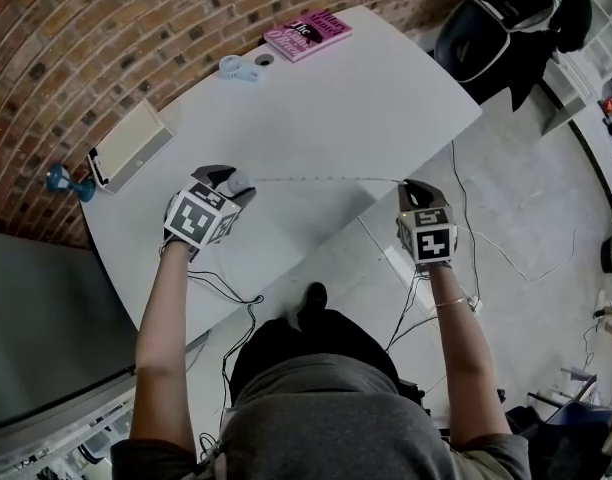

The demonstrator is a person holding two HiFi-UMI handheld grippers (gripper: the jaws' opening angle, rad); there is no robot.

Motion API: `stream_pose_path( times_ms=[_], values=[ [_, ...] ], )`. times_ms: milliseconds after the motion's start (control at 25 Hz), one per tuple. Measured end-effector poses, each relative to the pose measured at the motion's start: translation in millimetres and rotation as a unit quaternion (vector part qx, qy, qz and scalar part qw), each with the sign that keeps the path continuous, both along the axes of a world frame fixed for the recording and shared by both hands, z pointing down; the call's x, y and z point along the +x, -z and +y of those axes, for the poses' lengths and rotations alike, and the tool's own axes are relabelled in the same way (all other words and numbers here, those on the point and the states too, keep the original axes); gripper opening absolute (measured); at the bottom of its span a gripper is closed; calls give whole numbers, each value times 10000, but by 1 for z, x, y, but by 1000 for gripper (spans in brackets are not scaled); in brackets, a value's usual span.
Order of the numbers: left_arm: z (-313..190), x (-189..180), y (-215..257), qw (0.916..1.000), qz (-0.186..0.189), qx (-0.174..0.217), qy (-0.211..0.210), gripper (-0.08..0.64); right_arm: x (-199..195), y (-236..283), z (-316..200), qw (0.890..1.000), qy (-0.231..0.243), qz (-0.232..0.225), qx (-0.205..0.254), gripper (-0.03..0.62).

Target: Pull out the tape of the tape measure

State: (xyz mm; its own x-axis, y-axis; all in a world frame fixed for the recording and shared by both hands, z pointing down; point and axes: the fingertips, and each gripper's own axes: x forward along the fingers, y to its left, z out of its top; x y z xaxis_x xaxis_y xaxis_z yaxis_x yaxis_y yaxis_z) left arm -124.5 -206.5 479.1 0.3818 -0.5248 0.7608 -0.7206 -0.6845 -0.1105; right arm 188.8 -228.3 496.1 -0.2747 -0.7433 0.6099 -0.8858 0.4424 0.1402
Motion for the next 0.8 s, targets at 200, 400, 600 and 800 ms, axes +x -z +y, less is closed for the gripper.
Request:
stream_pose_path(
  times_ms=[200, 400, 600, 800],
  values=[
    [-1, -14, -1, 9995, 7, 33, 311, 235, -17, 2, -12, 9998, 215, -16, 57, 20],
    [-8, -25, -4, 9973, 145, 130, 709, 235, -29, 1, -23, 9992, 369, 48, 118, 20],
    [-18, -33, -10, 9937, 177, 244, 1077, 235, -44, -5, -29, 9993, 355, 96, 83, 21],
    [-33, -35, -22, 9920, 263, 220, 1215, 235, -59, -15, -36, 9997, 206, 96, -36, 23]
  ],
)
